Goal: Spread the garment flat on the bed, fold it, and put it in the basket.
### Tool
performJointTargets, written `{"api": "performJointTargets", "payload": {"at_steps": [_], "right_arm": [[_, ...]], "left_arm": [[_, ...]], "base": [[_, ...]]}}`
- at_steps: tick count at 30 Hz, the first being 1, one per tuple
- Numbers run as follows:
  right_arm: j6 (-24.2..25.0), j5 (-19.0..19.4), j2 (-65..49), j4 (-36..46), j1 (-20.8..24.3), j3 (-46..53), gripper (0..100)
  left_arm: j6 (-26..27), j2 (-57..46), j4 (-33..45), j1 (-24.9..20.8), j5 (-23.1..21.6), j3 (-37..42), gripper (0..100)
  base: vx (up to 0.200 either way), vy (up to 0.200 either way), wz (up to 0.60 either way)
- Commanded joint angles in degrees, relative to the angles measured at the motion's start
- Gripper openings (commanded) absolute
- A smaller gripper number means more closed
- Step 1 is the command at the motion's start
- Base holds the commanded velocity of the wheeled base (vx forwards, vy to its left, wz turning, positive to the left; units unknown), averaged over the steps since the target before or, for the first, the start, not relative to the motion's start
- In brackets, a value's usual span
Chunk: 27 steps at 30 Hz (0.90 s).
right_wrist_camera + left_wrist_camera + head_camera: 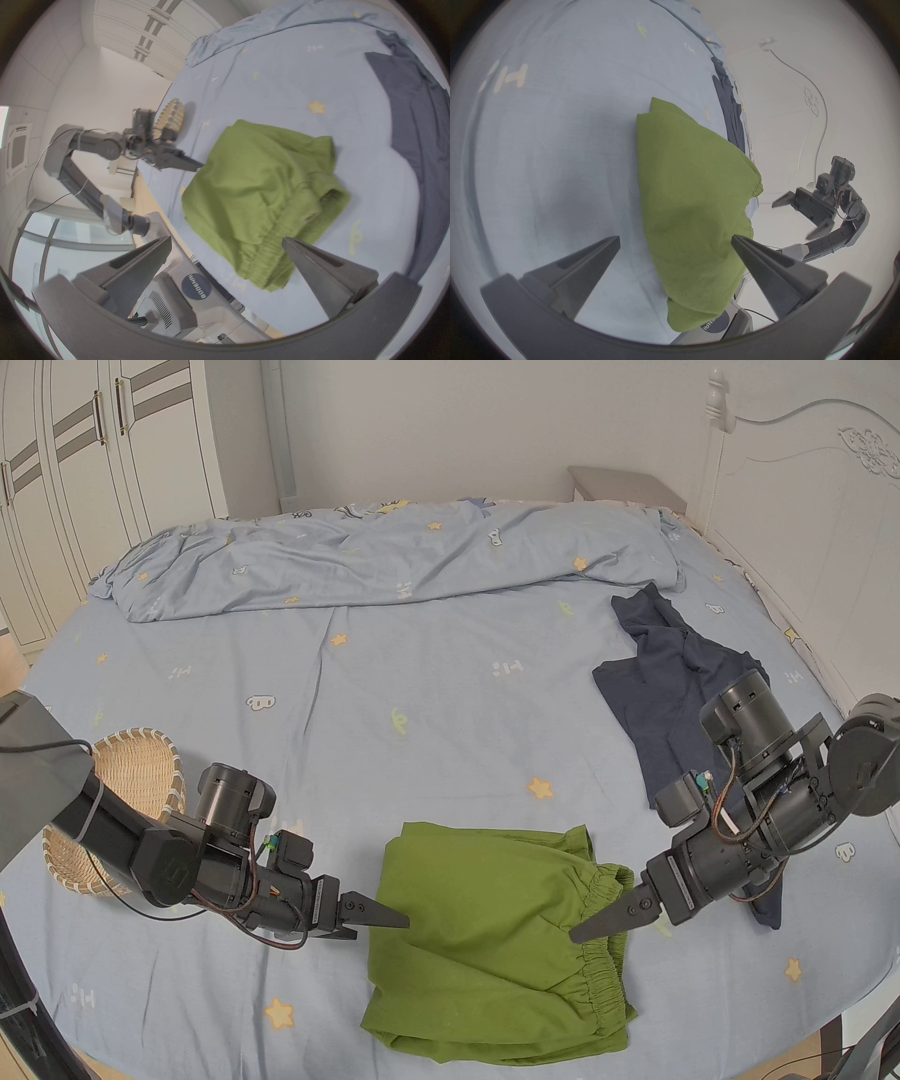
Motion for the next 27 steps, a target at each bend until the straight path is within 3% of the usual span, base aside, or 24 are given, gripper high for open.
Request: {"api": "performJointTargets", "payload": {"at_steps": [1, 4, 10, 15, 27], "right_arm": [[0.5, 1.8, -0.7, -0.2, 3.5, 0.9, 100], [0.5, 5.2, 4.5, -4.1, 4.3, 2.9, 100], [1.3, 5.6, 11.2, -14.7, 4.4, 9.4, 100], [2.1, 6.1, 12.8, -14.6, 4.4, 11.5, 100], [2.1, 6.3, 15.7, -14.6, 2.8, 13.1, 100]], "left_arm": [[-0.1, 2.1, -1.6, -0.7, 0.0, -0.2, 100], [-0.4, 2.5, -3.0, -2.1, 0.1, -0.1, 100], [-1.6, 4.0, -5.2, -4.1, 0.0, -0.4, 100], [-2.8, 6.4, -9.1, -5.7, 0.5, -0.3, 100], [-4.3, 7.3, -10.4, -9.2, 0.5, -0.6, 100]], "base": [[0.0, 0.0, 0.0], [0.0, 0.0, 0.0], [0.0, 0.0, 0.0], [0.0, 0.0, 0.0], [0.0, 0.0, 0.0]]}}
